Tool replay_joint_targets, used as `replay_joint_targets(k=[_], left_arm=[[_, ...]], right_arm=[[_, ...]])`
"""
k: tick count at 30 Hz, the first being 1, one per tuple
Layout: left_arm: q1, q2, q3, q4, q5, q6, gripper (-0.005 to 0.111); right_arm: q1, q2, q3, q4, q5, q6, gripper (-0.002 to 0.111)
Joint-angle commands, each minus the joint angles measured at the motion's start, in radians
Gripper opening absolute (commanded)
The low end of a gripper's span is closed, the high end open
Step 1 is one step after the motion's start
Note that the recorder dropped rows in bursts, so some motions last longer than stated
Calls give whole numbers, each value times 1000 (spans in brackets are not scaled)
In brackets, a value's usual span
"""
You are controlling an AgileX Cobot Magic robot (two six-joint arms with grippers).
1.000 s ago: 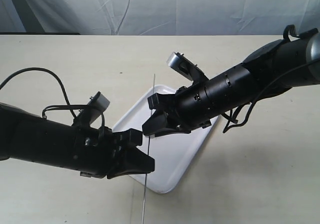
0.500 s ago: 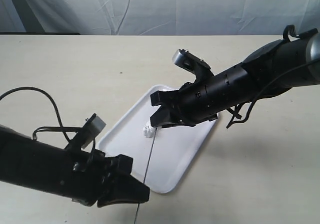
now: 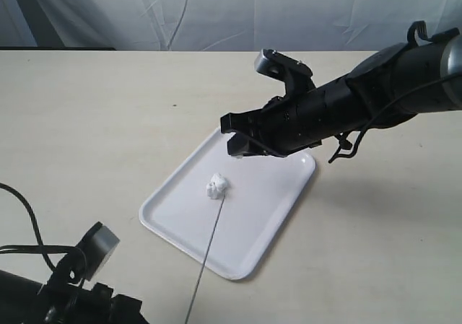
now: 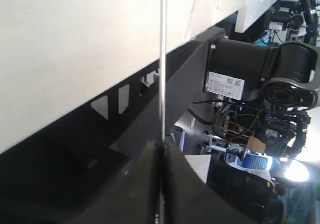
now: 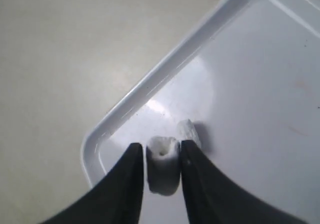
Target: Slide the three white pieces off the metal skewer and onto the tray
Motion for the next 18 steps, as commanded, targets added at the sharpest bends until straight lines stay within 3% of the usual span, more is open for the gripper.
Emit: replay_joint_targets(k=[1,3,8,12,18], left_arm=[[-1,-9,-1,1,-82,-19,0],[-1,-9,-22,1,-116,-19,0],[-1,11,-127,1,-183,-46,0],[-1,108,-251,90,-253,-129,0],[-1,266,-403,86,-264,-123,0]], right_arm=[[-1,0,-7,-34,40,-6,44],[-1,0,-7,-34,49,-6,48],[-1,-22,-7,-22,63,-2,42],[-1,-81,-7,-20,70,9,41],[-1,-183,-7,-31,124,11,41]])
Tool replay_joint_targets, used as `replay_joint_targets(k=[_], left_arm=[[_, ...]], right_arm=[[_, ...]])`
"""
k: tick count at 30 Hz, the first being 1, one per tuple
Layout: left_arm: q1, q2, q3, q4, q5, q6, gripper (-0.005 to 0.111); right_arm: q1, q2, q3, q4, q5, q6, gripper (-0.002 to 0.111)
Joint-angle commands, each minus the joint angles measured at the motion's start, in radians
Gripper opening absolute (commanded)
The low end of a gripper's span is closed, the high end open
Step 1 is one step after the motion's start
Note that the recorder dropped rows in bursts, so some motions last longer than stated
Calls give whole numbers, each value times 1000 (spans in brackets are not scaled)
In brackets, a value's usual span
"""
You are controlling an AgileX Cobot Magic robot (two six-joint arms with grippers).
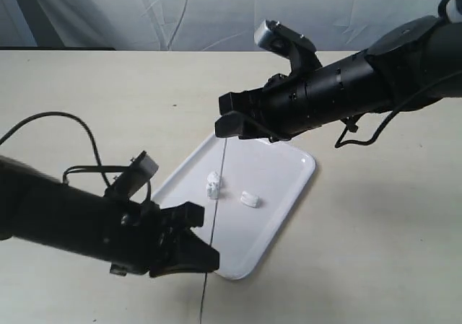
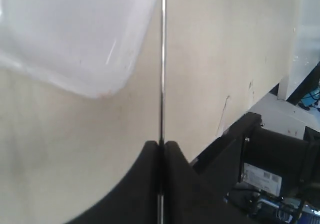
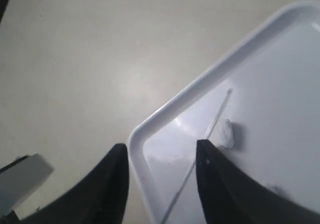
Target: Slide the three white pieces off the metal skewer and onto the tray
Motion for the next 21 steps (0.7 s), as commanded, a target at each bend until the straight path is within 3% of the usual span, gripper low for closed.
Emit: replay_joint_targets(k=[1,10,14,21], left_arm=[[-1,117,-113,6,-25,-8,0],[-1,305,-197,15,-30,-34,0],[-1,319,-197,-4,-99,-34,0],[-1,319,-219,9,-63,-32,0]], right_arm=[[-1,-79,-7,-9,57,0,41],[-1,-224,-7,-100,91,46,41],[-1,-268,-7,-134,124,72,41],[-1,-292,-7,-165,152,95,41]])
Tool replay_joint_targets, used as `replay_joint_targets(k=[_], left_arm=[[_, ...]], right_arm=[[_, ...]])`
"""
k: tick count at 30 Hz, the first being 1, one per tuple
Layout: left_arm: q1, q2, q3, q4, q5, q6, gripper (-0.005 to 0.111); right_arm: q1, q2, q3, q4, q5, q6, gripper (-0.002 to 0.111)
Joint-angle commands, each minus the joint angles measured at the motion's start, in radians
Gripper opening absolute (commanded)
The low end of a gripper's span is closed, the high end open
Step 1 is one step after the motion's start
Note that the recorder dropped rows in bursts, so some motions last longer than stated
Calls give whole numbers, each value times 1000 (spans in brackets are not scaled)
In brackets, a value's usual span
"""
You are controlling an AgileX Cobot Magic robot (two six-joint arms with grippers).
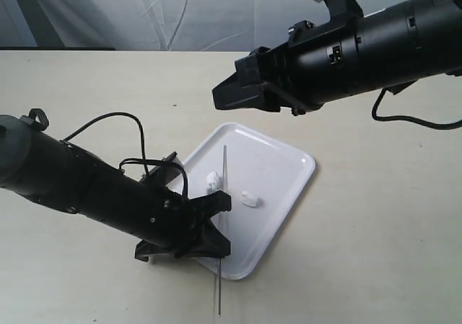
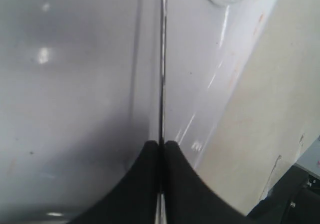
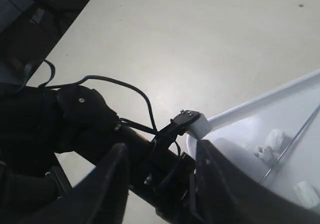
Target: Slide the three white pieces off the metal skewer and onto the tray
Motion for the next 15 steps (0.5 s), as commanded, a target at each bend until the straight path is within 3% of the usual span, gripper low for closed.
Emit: replay_joint_targets(k=[1,15], left_arm=[[-1,4,-18,6,24,-1,0],[-1,4,-20,23,73,-1,19]], right_arm=[[-1,-9,-7,-22,24,20,41],[-1,-10,-7,-23,57,47,41]])
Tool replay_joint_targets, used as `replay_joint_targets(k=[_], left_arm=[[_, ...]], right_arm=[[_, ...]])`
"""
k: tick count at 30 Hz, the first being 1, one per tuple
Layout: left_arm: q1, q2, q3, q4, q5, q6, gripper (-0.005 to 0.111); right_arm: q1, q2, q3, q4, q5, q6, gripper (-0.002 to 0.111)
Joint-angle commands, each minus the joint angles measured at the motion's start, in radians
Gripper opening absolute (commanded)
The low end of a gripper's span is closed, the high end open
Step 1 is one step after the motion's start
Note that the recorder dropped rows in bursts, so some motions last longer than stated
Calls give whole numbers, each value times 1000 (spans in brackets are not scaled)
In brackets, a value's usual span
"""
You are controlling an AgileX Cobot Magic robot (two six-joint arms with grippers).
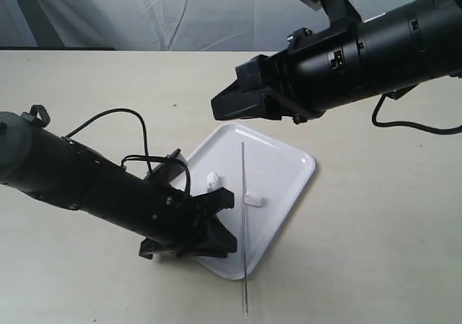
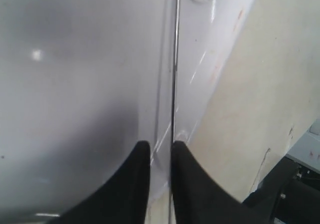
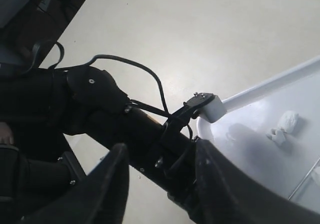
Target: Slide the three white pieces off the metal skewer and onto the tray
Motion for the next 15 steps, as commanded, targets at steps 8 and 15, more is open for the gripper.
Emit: replay_joint_targets(k=[8,15], left_arm=[[-1,-117,25,75,52,54,17],[-1,-332,68,186,-54,40,0]], right_arm=[[-1,-64,-7,-114,-77,1,41],[-1,-193,-7,-225,-98,48,41]])
